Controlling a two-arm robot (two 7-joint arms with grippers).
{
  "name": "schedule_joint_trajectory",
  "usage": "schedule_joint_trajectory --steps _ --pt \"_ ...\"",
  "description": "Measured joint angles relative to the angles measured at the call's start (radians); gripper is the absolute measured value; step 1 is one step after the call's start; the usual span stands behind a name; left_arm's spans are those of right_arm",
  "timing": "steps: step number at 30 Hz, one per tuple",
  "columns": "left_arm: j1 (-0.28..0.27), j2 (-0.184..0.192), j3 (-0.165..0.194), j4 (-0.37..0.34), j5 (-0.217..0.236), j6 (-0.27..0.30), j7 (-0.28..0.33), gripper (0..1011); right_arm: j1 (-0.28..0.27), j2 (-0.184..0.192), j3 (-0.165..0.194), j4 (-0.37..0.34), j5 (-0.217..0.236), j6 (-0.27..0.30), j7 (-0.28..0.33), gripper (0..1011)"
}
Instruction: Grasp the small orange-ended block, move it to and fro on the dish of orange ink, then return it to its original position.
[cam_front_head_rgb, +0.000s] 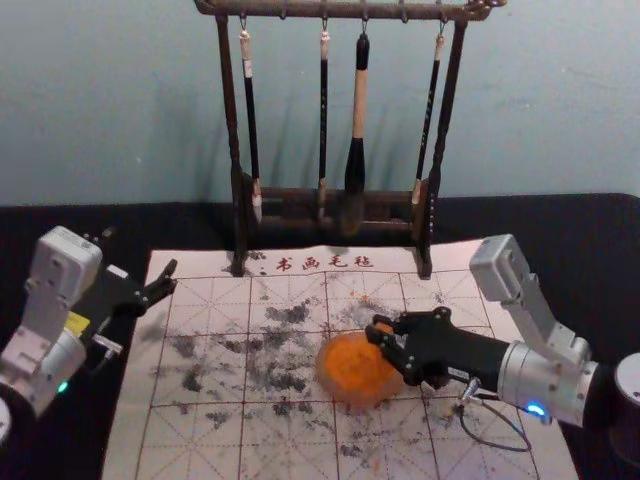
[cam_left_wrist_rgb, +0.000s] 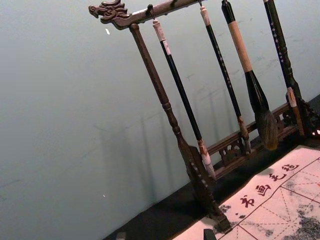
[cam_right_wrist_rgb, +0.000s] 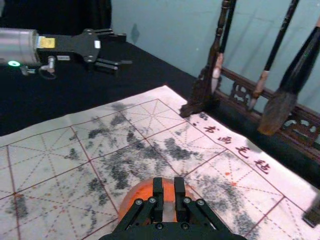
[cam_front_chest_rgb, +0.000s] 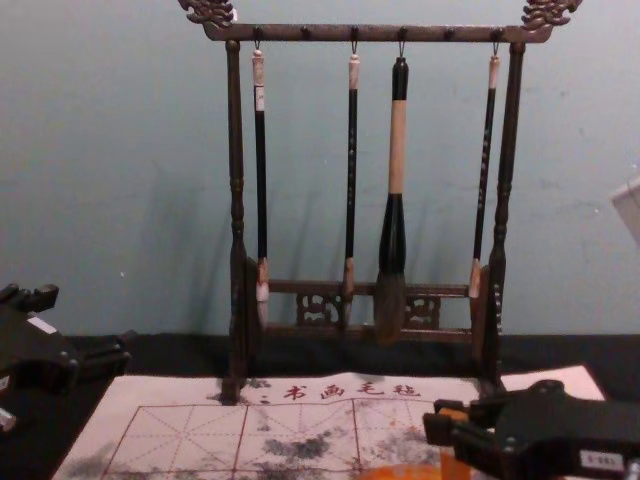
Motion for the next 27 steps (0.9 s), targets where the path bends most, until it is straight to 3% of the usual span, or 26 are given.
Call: schedule_joint_trajectory --steps 12,27 --pt "0.0 0.0 0.0 0.0 0.0 0.0 0.0 1001 0.005 -0.007 -0.035 -0.005 -0.004 -0.006 0.019 87" --pt "0.0 0.0 0.0 0.0 0.0 0.0 0.0 1002 0.051 -0.04 -0.066 0.045 -0.017 -0.015 0.032 87"
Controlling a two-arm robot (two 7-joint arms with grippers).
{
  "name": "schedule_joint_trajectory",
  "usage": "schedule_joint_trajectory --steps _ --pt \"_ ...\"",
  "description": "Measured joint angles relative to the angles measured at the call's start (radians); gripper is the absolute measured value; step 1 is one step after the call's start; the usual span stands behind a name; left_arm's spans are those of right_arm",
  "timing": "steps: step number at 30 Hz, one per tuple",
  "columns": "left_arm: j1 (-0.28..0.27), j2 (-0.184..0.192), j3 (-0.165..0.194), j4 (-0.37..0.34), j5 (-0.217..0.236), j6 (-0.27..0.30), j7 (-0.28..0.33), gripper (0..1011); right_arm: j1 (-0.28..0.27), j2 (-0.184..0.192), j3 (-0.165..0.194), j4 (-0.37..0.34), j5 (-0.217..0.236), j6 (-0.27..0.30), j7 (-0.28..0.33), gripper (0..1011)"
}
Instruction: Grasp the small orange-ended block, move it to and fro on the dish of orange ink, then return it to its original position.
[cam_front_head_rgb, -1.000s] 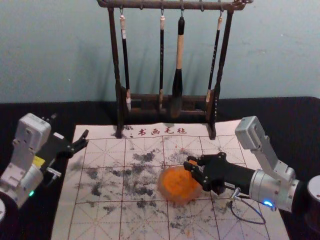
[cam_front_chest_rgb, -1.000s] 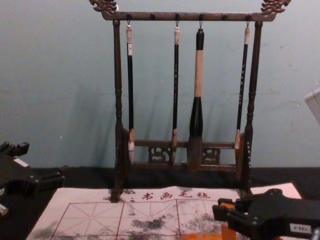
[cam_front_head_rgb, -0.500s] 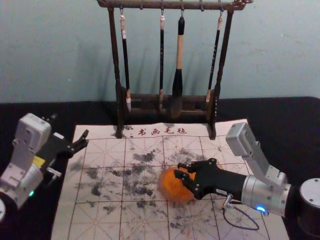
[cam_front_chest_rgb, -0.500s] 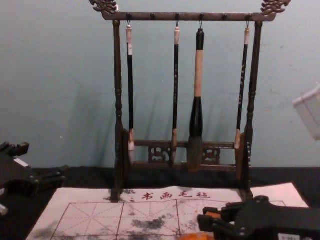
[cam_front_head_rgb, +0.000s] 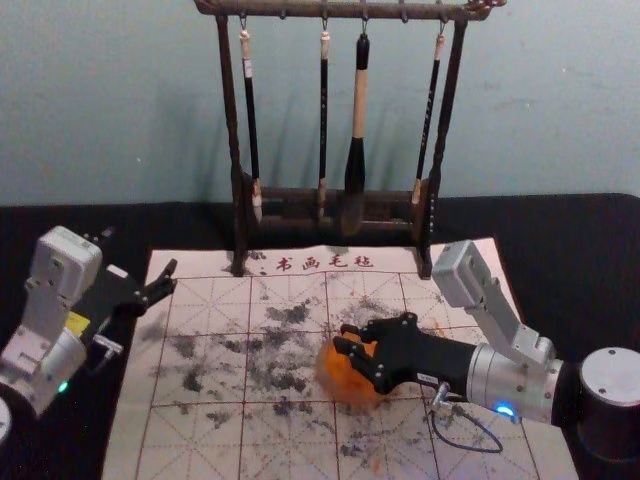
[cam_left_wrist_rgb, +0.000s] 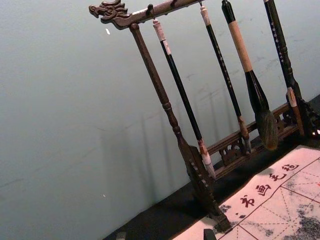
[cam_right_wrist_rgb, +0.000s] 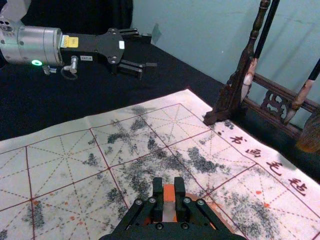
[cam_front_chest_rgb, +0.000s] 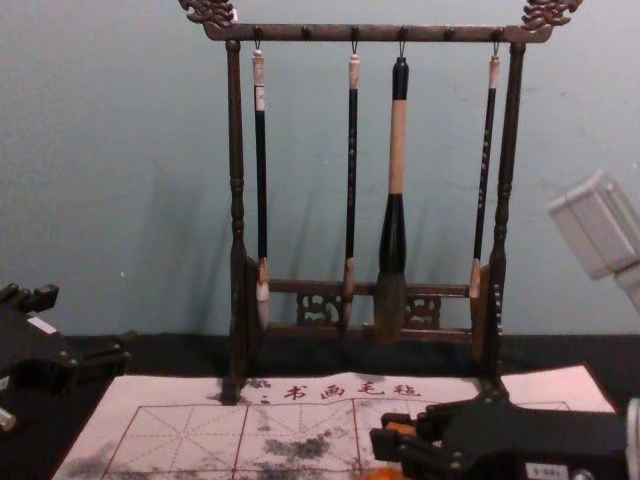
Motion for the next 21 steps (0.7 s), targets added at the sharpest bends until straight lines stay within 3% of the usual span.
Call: schedule_joint_trajectory --steps 21 --pt "0.0 0.0 0.0 0.0 0.0 0.0 0.0 1001 0.044 -0.033 -0.007 0.074 -0.024 -0.007 -0.015 88"
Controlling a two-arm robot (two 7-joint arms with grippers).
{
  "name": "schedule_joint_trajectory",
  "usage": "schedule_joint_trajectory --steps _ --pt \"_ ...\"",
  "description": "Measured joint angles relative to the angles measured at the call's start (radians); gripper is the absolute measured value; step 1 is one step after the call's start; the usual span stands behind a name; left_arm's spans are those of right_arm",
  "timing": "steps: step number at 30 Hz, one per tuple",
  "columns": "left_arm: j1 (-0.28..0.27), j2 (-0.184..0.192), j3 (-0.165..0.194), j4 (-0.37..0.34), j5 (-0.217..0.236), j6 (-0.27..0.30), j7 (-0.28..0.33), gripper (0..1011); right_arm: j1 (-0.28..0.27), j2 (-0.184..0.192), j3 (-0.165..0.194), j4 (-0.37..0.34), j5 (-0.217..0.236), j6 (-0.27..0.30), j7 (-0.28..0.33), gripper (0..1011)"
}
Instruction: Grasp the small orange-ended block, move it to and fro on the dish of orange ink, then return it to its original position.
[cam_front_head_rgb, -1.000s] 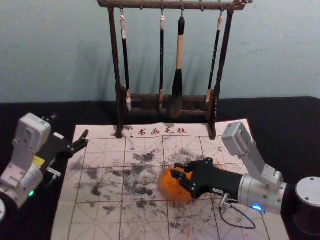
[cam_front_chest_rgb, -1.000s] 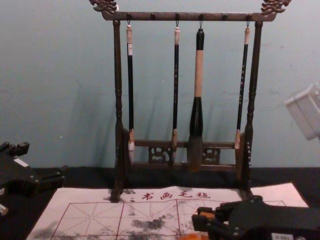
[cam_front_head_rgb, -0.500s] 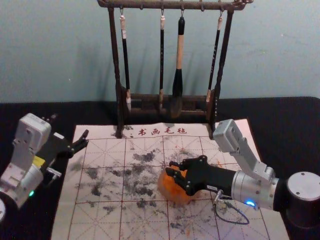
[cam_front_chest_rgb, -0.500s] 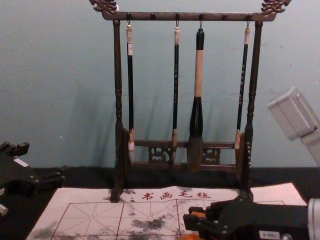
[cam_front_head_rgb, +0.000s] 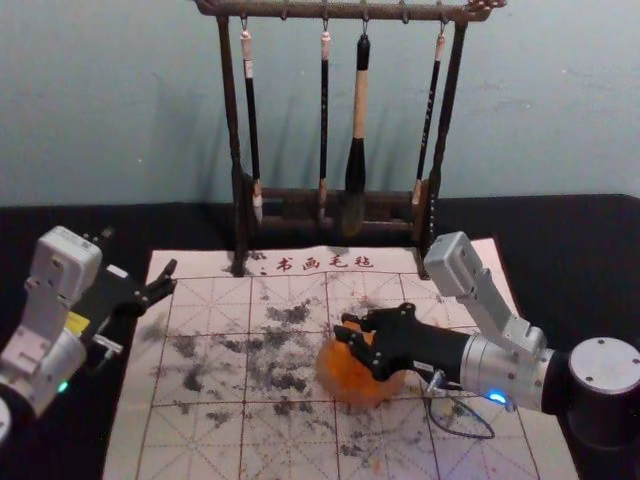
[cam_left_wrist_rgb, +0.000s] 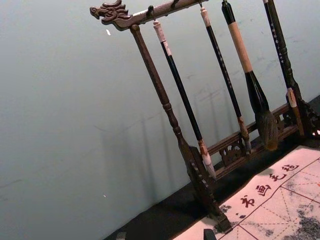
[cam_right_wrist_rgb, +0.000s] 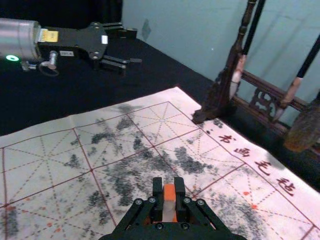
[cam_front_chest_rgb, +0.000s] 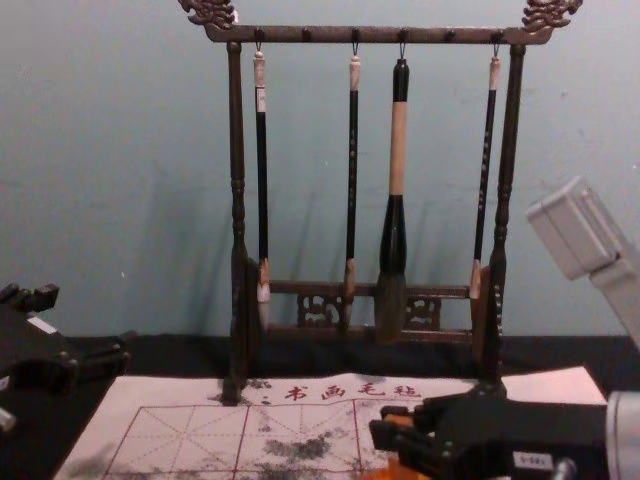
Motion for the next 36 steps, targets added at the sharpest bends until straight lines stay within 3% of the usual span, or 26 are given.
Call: schedule_joint_trajectory --steps 19,36 --pt "0.0 0.0 0.0 0.0 0.0 0.0 0.0 1001 -0.008 0.012 0.034 0.0 -0.003 0.009 -0.017 87" --pt "0.0 0.0 0.0 0.0 0.0 0.0 0.0 1001 -0.069 0.065 0.057 -0.091 0.02 0.019 -0.01 87"
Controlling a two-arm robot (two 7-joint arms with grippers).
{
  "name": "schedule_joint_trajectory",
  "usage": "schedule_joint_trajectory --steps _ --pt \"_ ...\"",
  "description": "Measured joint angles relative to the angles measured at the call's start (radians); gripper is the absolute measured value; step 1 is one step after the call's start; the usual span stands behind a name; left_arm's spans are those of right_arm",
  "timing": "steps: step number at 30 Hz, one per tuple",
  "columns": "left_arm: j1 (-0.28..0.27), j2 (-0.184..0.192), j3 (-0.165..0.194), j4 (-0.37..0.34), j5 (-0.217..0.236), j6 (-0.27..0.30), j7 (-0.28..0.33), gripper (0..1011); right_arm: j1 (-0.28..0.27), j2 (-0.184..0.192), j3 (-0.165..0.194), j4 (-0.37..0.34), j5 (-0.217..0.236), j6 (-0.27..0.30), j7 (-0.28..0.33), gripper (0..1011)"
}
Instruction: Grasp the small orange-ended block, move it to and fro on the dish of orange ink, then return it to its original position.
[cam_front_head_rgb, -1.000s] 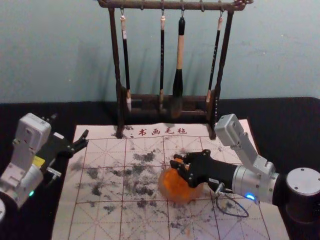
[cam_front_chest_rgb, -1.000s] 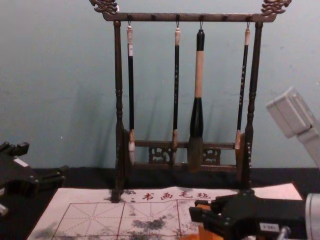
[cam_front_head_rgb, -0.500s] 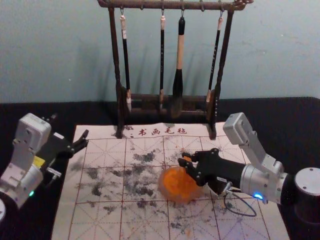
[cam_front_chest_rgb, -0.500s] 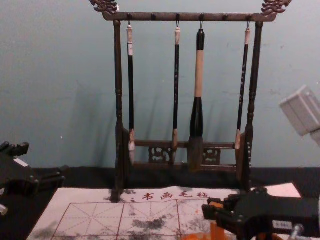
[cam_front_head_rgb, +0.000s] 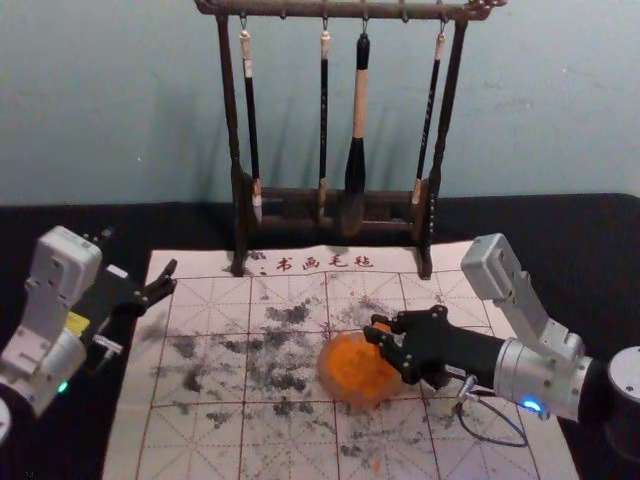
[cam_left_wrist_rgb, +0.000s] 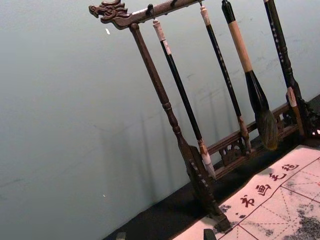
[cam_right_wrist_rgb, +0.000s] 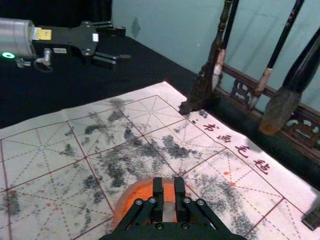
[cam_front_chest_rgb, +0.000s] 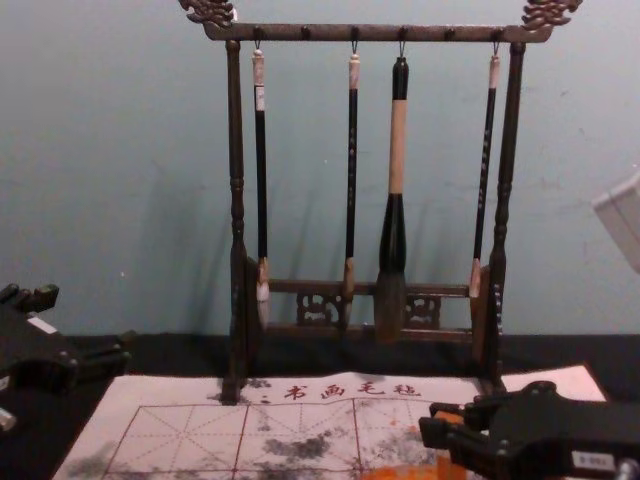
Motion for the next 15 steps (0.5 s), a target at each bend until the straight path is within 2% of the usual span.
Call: schedule_joint_trajectory --steps 8,15 --pt "0.0 0.0 0.0 0.0 0.0 0.0 0.0 1001 -0.009 0.004 -0.009 -0.021 0.007 0.0 0.011 87" --pt "0.0 0.0 0.0 0.0 0.0 0.0 0.0 1002 0.002 -0.01 -0.031 -0.014 0.005 -0.004 0.02 87"
